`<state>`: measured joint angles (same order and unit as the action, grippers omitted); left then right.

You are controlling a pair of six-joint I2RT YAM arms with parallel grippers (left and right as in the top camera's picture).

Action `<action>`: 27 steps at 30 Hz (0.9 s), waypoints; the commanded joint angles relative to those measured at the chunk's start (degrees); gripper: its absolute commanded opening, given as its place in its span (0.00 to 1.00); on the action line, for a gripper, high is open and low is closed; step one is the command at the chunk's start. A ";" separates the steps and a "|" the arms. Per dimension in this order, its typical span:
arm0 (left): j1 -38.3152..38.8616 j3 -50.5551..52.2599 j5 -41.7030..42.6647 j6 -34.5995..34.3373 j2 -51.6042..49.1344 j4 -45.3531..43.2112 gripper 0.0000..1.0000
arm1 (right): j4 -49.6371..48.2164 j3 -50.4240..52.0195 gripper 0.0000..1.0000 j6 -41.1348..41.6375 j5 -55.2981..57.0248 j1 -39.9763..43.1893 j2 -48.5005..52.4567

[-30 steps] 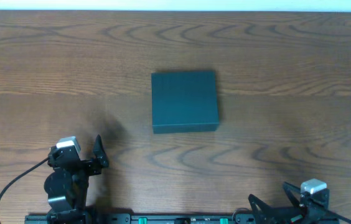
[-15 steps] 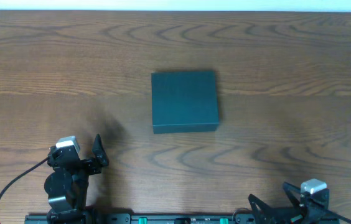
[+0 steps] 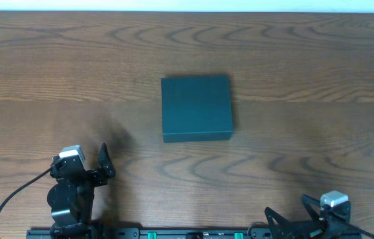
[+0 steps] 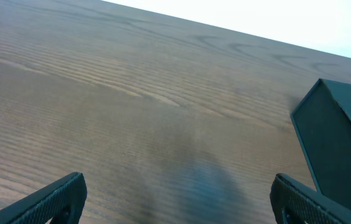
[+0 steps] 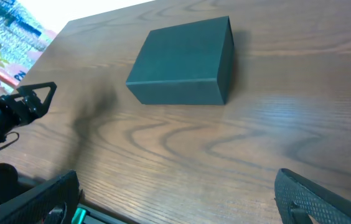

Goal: Pack container

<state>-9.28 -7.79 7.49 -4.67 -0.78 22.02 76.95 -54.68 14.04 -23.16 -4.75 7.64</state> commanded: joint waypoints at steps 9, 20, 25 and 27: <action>-0.07 1.33 -0.42 -0.59 0.52 -0.26 0.95 | -7.10 2.27 0.99 0.02 8.11 -0.31 -1.09; -0.07 1.33 -0.42 -0.59 0.52 -0.26 0.95 | -25.99 27.39 0.99 0.07 21.29 -0.26 -7.32; -0.07 1.33 -0.42 -0.59 0.52 -0.26 0.95 | -32.70 40.19 1.00 1.51 21.42 -0.26 -7.32; -0.07 1.33 -0.42 -0.59 0.52 -0.26 0.95 | -33.38 43.45 0.99 3.10 21.42 -0.26 -7.32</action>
